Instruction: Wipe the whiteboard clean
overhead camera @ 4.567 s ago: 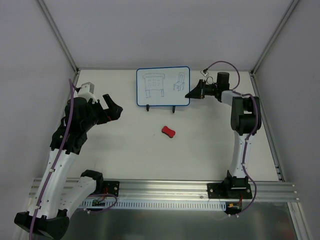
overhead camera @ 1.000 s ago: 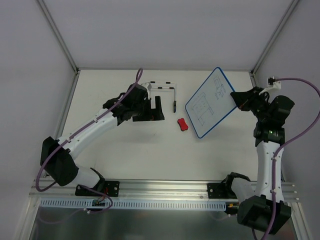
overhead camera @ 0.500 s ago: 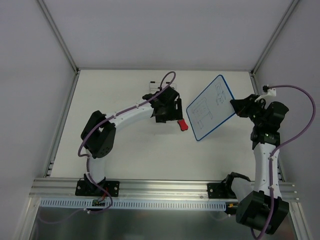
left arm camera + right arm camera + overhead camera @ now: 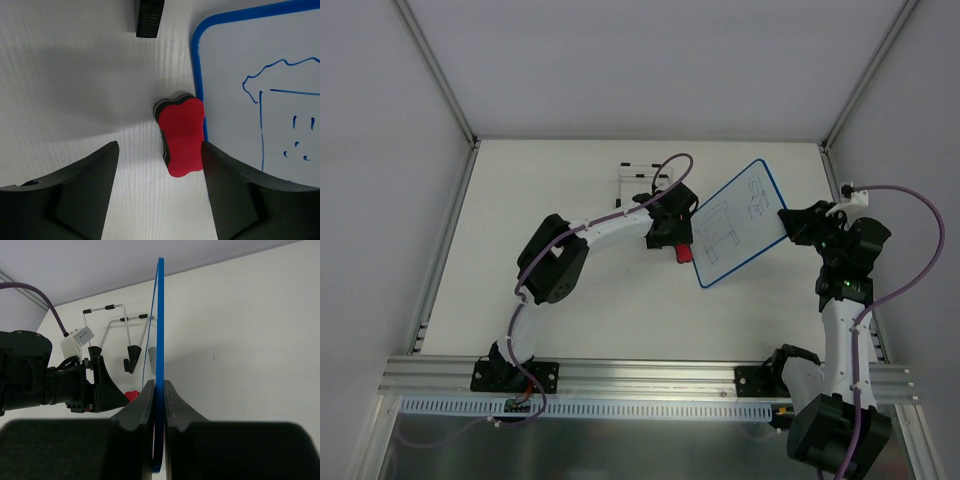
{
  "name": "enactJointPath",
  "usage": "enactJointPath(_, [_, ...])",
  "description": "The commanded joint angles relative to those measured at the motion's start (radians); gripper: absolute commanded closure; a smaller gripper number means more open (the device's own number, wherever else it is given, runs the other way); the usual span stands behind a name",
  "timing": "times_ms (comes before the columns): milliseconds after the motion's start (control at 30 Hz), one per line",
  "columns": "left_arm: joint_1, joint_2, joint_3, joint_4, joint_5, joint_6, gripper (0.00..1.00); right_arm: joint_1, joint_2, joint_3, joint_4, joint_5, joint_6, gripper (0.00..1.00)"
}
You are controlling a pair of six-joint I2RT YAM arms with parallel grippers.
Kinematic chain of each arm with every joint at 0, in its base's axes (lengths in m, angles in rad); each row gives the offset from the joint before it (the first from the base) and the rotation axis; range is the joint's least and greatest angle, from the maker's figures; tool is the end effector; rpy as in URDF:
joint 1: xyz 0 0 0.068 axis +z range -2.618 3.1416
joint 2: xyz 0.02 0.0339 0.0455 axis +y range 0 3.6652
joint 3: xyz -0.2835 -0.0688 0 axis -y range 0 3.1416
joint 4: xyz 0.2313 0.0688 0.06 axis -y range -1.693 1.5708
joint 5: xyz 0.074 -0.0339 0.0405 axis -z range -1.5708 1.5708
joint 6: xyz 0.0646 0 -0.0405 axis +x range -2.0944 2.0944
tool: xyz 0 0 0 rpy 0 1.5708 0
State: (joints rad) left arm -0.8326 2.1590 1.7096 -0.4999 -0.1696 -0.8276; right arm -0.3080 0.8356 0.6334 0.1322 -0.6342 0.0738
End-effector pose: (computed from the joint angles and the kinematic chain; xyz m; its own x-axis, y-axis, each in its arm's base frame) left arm 0.3391 -0.3565 0.1910 -0.8583 -0.1350 -0.4950 0.0457 0.9408 -0.3359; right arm 0.1967 -0.0224 0.3273 -0.0900 0.0910 -0.9918 -0.3133 0.9427 0.1149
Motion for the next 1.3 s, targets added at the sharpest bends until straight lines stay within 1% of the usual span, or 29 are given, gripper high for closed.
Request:
enactJointPath(0, [-0.013,0.010,0.033,-0.012,-0.044,-0.021,0.33,-0.002,-0.026,-0.018,0.055,0.004,-0.032,1.00])
enactJointPath(67, [-0.020,0.024,0.041,-0.011,-0.050,-0.004,0.37,0.003,-0.027,-0.026,0.055,0.004,-0.032,1.00])
enactJointPath(500, [-0.037,0.055,0.065,-0.019,-0.062,-0.002,0.37,0.012,-0.049,-0.058,0.053,-0.001,-0.023,1.00])
enactJointPath(733, [-0.037,0.044,0.024,-0.023,-0.068,-0.013,0.53,0.018,-0.062,-0.067,0.053,-0.004,-0.025,1.00])
enactJointPath(800, [-0.037,0.038,0.012,-0.023,-0.068,-0.013,0.60,0.018,-0.066,-0.069,0.053,-0.001,-0.025,1.00])
enactJointPath(967, [-0.037,0.036,-0.002,-0.026,-0.042,-0.031,0.70,0.024,-0.072,-0.078,0.053,-0.001,-0.026,1.00])
enactJointPath(1000, [-0.037,0.033,-0.011,-0.026,-0.039,-0.031,0.73,0.026,-0.075,-0.080,0.053,-0.001,-0.026,1.00])
enactJointPath(1033, [-0.037,0.029,-0.018,-0.028,-0.039,-0.031,0.79,0.029,-0.076,-0.081,0.053,-0.001,-0.022,1.00])
enactJointPath(1133, [-0.036,-0.008,-0.051,-0.028,-0.045,-0.033,0.91,0.036,-0.079,-0.090,0.052,0.001,-0.016,1.00])
enactJointPath(1233, [-0.031,-0.071,-0.088,-0.026,-0.047,-0.028,0.95,0.050,-0.090,-0.103,0.053,0.002,0.001,1.00])
enactJointPath(1267, [-0.031,-0.106,-0.096,-0.026,-0.047,-0.025,0.98,0.053,-0.099,-0.107,0.053,0.004,0.009,1.00])
